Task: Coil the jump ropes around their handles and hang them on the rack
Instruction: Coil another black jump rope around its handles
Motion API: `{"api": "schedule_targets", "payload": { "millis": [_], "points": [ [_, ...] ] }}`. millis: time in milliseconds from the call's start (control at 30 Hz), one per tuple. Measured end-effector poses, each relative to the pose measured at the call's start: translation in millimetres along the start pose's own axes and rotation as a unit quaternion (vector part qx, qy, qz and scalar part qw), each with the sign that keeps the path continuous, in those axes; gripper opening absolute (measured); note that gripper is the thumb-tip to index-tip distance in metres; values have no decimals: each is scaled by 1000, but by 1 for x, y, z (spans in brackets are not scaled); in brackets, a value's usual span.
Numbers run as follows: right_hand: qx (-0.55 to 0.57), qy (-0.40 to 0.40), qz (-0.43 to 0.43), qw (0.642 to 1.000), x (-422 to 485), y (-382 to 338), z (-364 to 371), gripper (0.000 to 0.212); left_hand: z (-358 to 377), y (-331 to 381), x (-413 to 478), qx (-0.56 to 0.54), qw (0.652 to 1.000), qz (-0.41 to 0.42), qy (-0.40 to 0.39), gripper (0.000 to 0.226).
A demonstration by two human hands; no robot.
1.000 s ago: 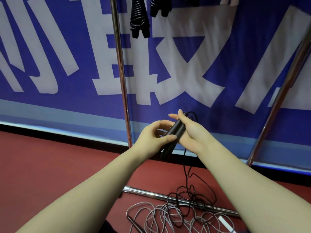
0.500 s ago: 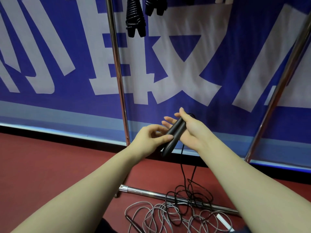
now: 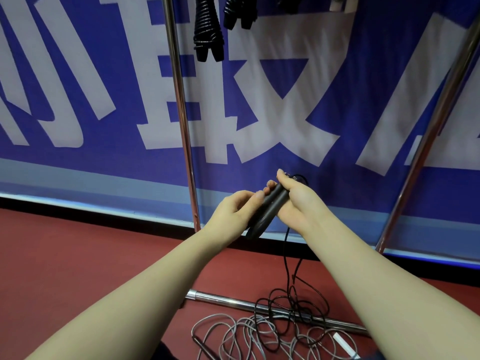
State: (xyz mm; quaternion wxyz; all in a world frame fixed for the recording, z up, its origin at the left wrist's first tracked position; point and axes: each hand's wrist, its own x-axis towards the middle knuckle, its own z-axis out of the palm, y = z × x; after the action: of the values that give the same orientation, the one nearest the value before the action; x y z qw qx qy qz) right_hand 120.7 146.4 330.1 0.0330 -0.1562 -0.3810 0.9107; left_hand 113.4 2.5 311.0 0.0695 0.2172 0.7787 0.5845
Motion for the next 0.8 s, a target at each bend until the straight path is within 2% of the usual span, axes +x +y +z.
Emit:
{"api": "schedule_targets", "payload": {
  "millis": [67,100,167,200,267,333,400,467,533,567,633,667,733,767,800],
  "points": [
    [6,8,-9,1000,0,1,0,22,2,4,-5,66,998,10,-7,15],
    [8,9,-9,1000,-1,1,1,25,3,5,-6,136,990,22,-17,25],
    [10,1,-7,1000,-3,1,5,29,8,4,-8,309,949,53,-35,39],
    [5,-8,-7,1000,-4,2,7,31,11,2,-7,365,928,71,-23,37],
    [-7,-25,-12,1000,-5,4,10,33,15,0,-4,390,916,91,27,22],
    [-2,-39,-27,999,-6,3,11,27,16,-1,1,397,911,96,59,18],
    [-69,-54,-9,996,-6,0,8,29,11,-2,7,436,892,97,76,15],
    [-250,-78,68,963,-10,-7,0,49,2,-7,12,499,858,89,86,19],
    [-428,-85,126,891,-18,-11,-6,61,-8,-16,14,558,822,74,85,23],
    [-506,-82,119,851,-20,-11,-9,56,-13,-20,15,578,809,67,82,25],
    [-605,-60,7,794,-20,-7,-13,33,-20,-26,15,603,792,63,70,29],
    [-615,-52,-71,784,-19,-4,-14,26,-22,-28,16,614,784,68,62,31],
    [-581,-51,-203,787,-19,-1,-11,16,-23,-31,15,628,773,85,44,32],
    [-567,-60,-248,783,-20,-1,-7,6,-22,-31,15,628,771,93,34,31],
    [-588,-65,-272,759,-21,-1,-4,8,-22,-30,14,627,772,102,23,31]
  ]
}}
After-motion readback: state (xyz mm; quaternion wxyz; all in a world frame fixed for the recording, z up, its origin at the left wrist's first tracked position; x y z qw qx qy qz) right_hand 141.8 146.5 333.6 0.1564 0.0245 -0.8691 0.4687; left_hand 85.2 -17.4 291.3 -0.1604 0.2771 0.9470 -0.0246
